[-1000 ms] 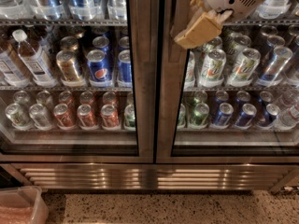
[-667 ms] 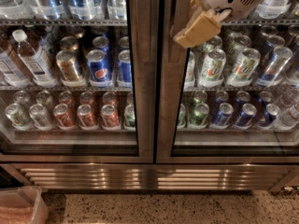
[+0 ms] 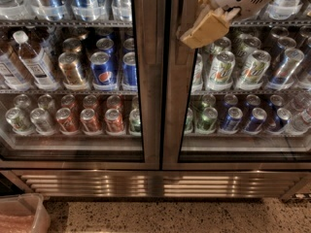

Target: Open right fridge door

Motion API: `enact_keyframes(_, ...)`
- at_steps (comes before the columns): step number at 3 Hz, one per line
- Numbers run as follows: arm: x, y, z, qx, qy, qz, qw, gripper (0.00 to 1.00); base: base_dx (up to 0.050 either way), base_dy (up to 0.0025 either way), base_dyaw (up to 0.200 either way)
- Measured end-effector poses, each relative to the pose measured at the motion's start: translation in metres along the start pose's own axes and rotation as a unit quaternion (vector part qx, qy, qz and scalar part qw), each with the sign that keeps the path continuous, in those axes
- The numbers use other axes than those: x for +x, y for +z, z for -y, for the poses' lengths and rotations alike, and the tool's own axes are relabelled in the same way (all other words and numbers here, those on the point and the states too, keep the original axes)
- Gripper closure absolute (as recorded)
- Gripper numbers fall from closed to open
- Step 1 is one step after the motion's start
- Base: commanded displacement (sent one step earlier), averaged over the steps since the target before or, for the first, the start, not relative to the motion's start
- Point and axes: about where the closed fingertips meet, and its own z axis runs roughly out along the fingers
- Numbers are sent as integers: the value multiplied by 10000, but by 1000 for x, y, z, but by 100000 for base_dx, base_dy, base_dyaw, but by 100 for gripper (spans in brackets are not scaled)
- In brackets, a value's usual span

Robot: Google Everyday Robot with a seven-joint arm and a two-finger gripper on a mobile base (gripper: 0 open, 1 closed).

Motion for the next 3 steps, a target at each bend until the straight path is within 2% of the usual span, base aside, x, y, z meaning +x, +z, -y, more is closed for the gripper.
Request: enact_keyframes(3, -3, 0, 6, 80, -54, 25, 10000, 100, 0, 0, 0)
